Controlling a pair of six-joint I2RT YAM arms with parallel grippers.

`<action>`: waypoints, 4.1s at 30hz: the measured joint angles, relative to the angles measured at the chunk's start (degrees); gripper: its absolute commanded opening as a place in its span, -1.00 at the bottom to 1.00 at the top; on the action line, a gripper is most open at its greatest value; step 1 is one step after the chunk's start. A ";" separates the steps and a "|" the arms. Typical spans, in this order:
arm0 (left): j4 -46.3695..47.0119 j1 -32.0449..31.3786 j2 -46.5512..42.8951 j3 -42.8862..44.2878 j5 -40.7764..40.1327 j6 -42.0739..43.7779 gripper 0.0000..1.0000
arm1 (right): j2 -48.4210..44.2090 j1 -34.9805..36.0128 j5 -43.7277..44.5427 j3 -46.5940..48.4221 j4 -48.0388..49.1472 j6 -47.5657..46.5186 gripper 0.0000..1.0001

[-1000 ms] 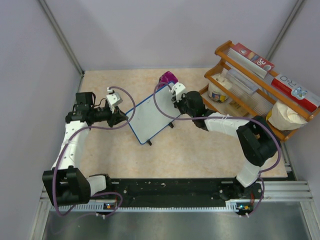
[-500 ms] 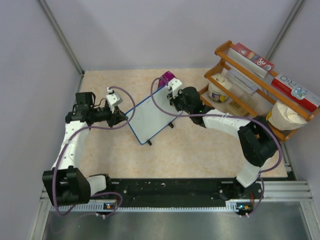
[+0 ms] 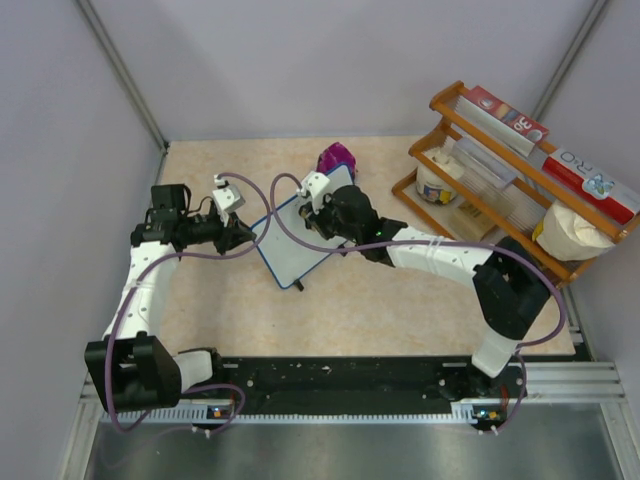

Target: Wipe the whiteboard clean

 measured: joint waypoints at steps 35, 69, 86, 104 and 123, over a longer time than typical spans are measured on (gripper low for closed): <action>0.07 -0.04 0.00 0.00 0.07 0.42 -1.00 | -0.02 -8.22 3.85 5.33 -4.24 -4.15 -1.00; 0.00 0.33 -0.02 0.00 -1.11 0.42 -1.00 | 5.44 9.25 5.49 14.97 -9.11 -3.21 -1.00; 0.07 0.33 -0.02 0.00 -1.75 0.44 -1.00 | 2.84 -1.86 5.05 9.62 -6.93 -5.60 -1.00; -0.11 0.33 -0.02 0.00 -1.51 0.44 -1.00 | 2.84 -4.35 6.62 9.86 -7.06 -6.03 -1.00; -0.28 0.52 -0.13 0.00 -2.01 0.33 -1.00 | 6.10 8.50 6.78 15.30 -10.38 -5.22 -1.00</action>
